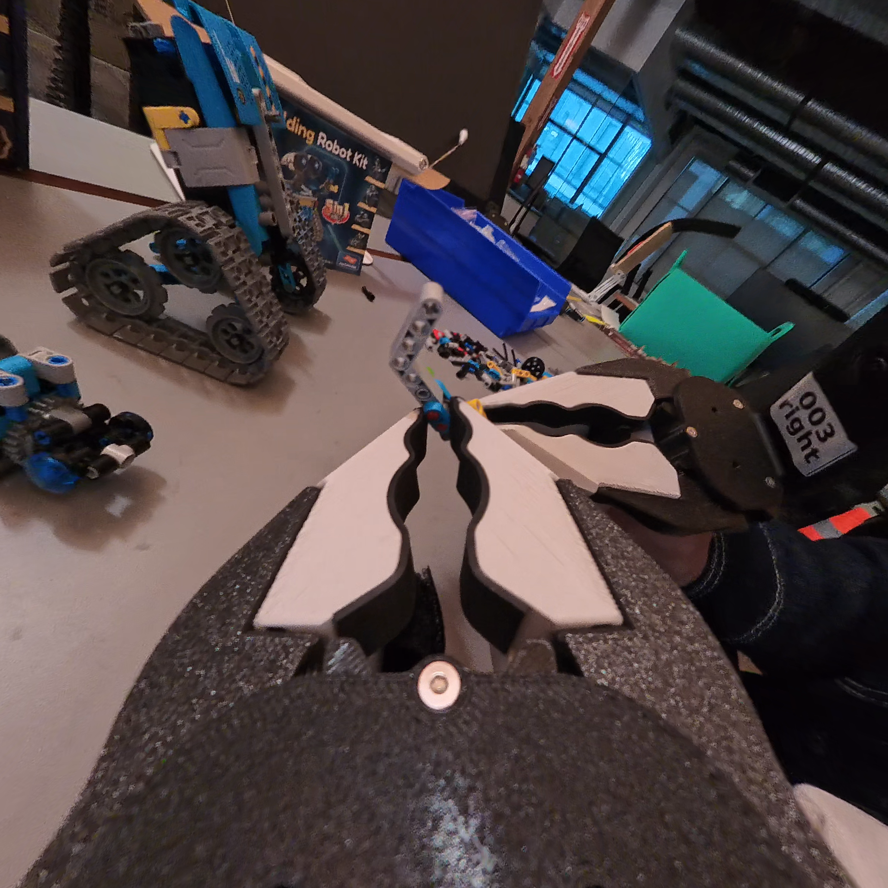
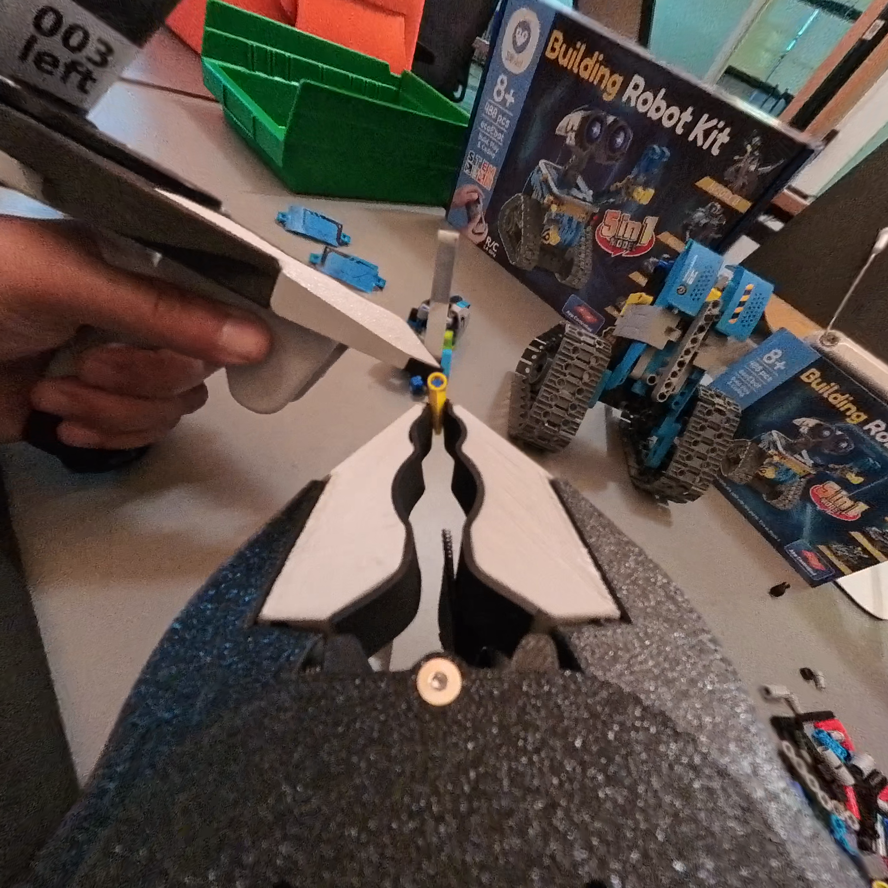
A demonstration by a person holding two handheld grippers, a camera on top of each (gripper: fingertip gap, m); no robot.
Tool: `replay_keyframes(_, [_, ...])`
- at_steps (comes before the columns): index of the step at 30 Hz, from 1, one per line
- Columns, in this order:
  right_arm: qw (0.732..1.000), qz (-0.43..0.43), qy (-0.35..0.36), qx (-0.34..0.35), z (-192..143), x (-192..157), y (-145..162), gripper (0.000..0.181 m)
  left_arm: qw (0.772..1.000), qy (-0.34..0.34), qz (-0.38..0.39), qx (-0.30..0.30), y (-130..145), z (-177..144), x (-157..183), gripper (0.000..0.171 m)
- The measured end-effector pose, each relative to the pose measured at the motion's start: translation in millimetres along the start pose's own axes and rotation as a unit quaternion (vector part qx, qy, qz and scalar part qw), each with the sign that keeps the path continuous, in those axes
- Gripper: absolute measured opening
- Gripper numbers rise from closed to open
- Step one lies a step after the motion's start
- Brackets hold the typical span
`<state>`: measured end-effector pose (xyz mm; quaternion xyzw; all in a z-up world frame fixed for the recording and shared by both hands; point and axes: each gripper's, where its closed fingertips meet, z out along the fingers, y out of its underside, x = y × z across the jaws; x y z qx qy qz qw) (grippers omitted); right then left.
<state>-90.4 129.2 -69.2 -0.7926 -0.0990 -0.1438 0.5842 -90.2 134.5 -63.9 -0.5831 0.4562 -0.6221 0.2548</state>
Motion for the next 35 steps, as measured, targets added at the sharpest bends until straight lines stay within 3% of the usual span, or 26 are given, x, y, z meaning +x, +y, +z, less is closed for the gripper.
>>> replay_keyframes(7, [0.995, 0.082, -0.049, -0.025, 10, -6, 12, 0.003, 1.000, -0.010, -0.011, -0.012, 4, 0, -5, 0.005])
replay_keyframes(9, [0.995, 0.069, -0.047, -0.048, 13, -8, 20, 0.004, 0.999, -0.013, -0.015, -0.027, 9, 1, -7, 0.005])
replay_keyframes(12, [0.999, 0.028, -0.019, -0.017, 6, -5, 8, 0.009, 0.999, -0.022, -0.010, -0.028, 8, 1, -9, 0.005])
replay_keyframes(20, [0.999, -0.002, -0.031, -0.027, 5, -9, 13, 0.009, 0.999, -0.008, -0.019, -0.046, 14, 1, -9, 0.005])
replay_keyframes(22, [0.997, -0.025, -0.058, -0.051, 7, -20, 23, 0.026, 0.998, -0.004, -0.015, -0.053, 16, 1, -8, 0.005])
replay_keyframes(26, [0.994, -0.091, -0.016, -0.053, 7, -14, 24, 0.008, 0.997, -0.003, 0.012, -0.073, 22, 3, -4, 0.005])
replay_keyframes(30, [0.993, -0.101, -0.026, -0.063, 6, -14, 26, 0.006, 0.995, -0.009, 0.037, -0.087, 26, 3, -4, 0.005])
replay_keyframes(35, [0.977, -0.194, 0.022, -0.083, 8, -12, 27, 0.005, 0.992, -0.057, 0.065, -0.096, 29, 4, -14, 0.006])
